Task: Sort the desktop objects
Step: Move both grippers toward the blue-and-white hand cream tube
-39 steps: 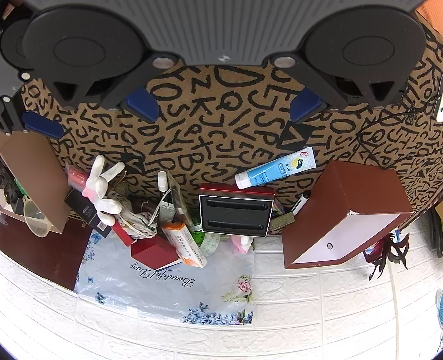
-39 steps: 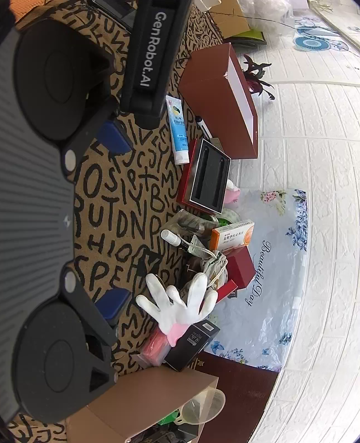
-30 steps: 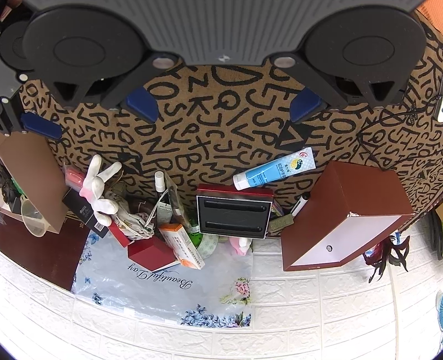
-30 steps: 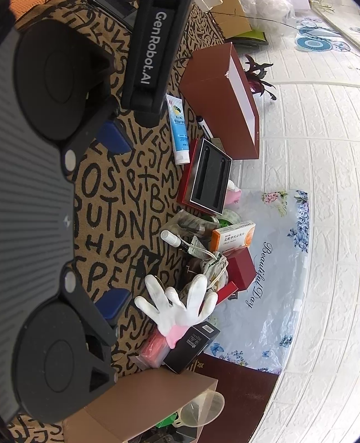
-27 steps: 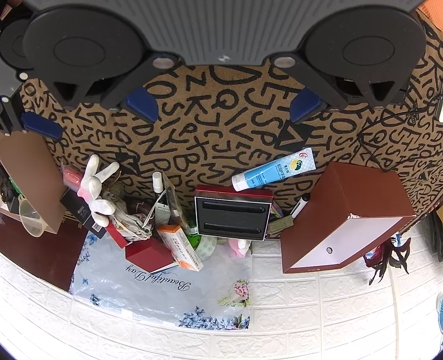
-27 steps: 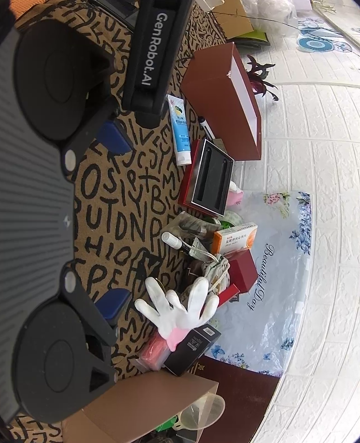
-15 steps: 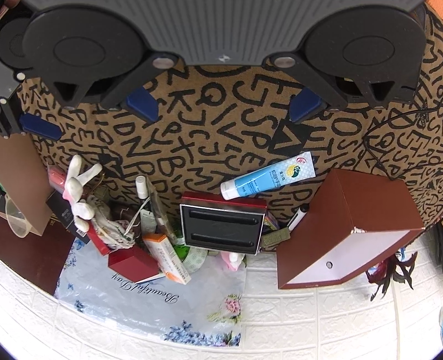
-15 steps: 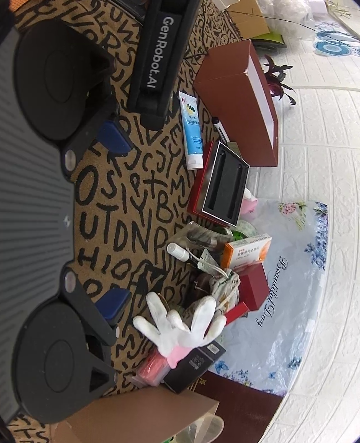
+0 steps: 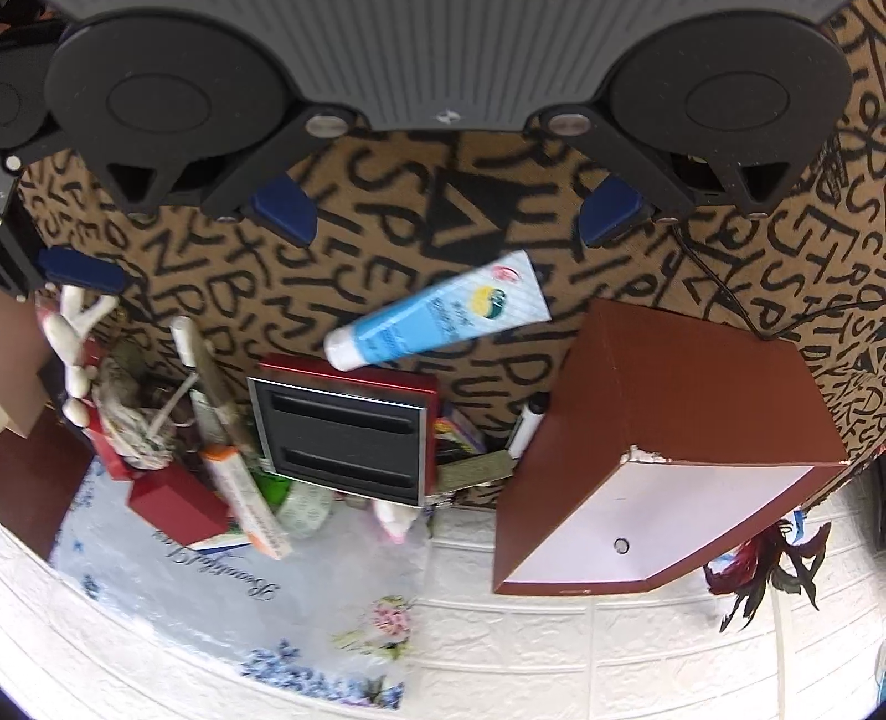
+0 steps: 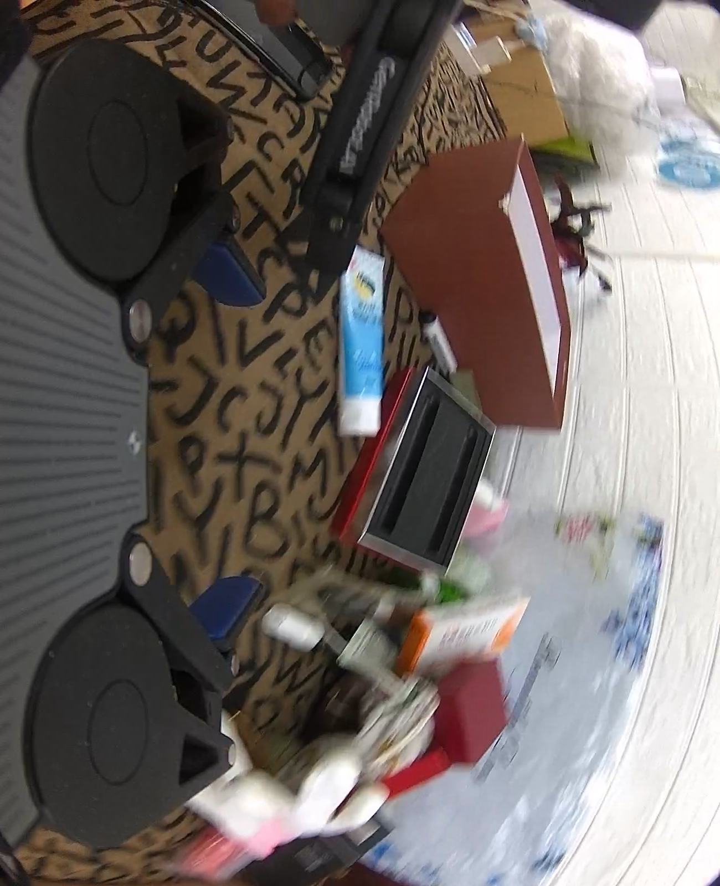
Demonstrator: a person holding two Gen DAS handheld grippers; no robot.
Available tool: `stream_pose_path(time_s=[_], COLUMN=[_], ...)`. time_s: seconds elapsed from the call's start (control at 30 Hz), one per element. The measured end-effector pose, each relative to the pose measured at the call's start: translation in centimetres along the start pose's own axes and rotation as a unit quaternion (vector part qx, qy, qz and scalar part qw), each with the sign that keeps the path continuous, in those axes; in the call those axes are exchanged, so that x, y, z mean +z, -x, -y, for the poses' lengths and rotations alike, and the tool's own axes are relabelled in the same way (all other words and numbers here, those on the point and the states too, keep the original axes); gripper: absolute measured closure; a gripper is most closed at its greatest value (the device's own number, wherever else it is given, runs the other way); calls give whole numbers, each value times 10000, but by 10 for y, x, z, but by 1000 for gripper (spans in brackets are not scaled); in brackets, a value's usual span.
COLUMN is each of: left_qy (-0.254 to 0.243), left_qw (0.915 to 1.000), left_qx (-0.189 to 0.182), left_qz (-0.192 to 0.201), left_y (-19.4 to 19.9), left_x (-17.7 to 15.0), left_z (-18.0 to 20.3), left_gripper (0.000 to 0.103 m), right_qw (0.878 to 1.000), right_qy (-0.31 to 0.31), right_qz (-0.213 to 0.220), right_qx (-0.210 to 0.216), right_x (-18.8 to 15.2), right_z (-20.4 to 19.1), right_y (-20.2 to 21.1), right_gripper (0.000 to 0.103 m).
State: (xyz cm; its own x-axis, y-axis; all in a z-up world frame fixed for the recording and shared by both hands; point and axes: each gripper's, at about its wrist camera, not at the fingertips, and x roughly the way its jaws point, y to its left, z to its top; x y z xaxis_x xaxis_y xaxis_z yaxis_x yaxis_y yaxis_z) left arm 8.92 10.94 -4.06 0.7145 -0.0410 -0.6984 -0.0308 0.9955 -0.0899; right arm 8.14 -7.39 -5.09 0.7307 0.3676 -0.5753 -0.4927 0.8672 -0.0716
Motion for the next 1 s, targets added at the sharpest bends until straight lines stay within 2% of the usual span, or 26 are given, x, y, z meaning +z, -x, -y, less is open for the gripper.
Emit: stream_pose_path(time_s=[0.27,0.43,0.6,0.7,0.9,0.97,1.0], left_qy=[442,798,843,929,990,1018,1034], left_qw=[9988,9962,9957,9948,9945,9942,9940], left_qx=[-9,-127,-56,-86,-24,-20,-16], left_qz=[-221,-327,-374,-404,-351,-348,-345], left_y=[-26,-39,-48,-50,-52,-50,-49], left_x=[5,13,14,12,11,11,10], left_z=[-25,-33,-34,-37,-39,-40,-40], left_gripper=[0,0,0,0,0,0,0], right_qw=[9939,9879,9790,9749,9718,9719,9710], right_qy=[915,1305,1539,1715,1795,1721,1725], right_qz=[237,215,189,184,210,185,142], right_qx=[570,813,1323,1411,1516,1597,1652], right_x=[28,38,39,38,37,35,33], right_z=[1,4,3,-2,-9,-8,-7], right_y=[-47,-80,-99,-106,-119,-116,-113], right_gripper=[2,3,15,24,28,38,40])
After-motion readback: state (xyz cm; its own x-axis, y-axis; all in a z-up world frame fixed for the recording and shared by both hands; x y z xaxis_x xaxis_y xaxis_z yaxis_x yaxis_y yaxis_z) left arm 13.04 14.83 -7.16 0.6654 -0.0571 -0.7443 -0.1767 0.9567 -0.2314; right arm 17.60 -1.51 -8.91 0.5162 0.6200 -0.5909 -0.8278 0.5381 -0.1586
